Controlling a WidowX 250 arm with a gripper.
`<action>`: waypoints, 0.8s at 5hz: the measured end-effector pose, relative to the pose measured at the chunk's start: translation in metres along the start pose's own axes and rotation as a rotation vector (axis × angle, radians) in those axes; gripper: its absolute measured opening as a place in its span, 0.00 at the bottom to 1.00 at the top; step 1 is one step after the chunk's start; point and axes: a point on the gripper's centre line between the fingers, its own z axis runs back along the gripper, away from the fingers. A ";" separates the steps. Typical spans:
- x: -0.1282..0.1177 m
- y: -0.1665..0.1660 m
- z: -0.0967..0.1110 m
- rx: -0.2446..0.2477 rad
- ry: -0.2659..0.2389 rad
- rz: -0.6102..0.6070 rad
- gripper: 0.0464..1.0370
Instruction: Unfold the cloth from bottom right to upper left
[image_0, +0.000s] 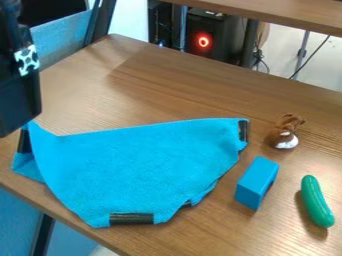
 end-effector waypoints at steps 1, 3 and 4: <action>0.000 0.000 -0.003 -0.001 0.005 -0.017 0.96; 0.015 -0.006 -0.027 0.045 -0.071 -0.340 0.96; 0.020 -0.017 -0.046 0.128 -0.130 -0.469 0.96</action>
